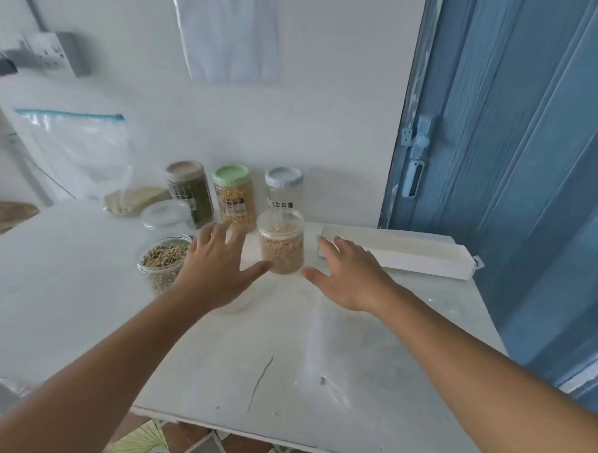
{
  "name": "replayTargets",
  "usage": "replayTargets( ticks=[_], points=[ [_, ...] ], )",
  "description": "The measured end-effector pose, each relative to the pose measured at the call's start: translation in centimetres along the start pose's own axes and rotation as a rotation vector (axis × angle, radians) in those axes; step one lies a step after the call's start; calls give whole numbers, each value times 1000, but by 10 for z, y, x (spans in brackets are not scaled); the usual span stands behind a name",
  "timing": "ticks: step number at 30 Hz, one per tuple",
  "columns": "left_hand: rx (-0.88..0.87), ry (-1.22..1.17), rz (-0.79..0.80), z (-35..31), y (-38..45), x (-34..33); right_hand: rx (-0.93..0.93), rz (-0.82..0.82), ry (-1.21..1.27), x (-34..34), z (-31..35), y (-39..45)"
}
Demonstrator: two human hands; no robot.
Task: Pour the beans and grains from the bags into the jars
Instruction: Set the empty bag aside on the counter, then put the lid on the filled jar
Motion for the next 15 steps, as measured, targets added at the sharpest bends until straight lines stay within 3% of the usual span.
replayTargets(
  ticks=[5, 9, 15],
  points=[
    [120, -19, -46, 58, 10, 21, 100, -20, 3, -7, 53, 48],
    [168, -64, -48, 104, 21, 21, 80, 16, -25, -22, 89, 77],
    [177, -262, 137, 157, 39, 10, 35, -166, -113, -52, 128, 94]
  ],
)
Point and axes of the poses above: each hand's wrist, its own y-axis towards the middle knuckle, its own x-axis out of the back of the hand, z = x × y, the point moved 1 cm from there along y, towards the middle knuckle, and after that the axes turned 15 degrees about x, right-handed, at the moved point
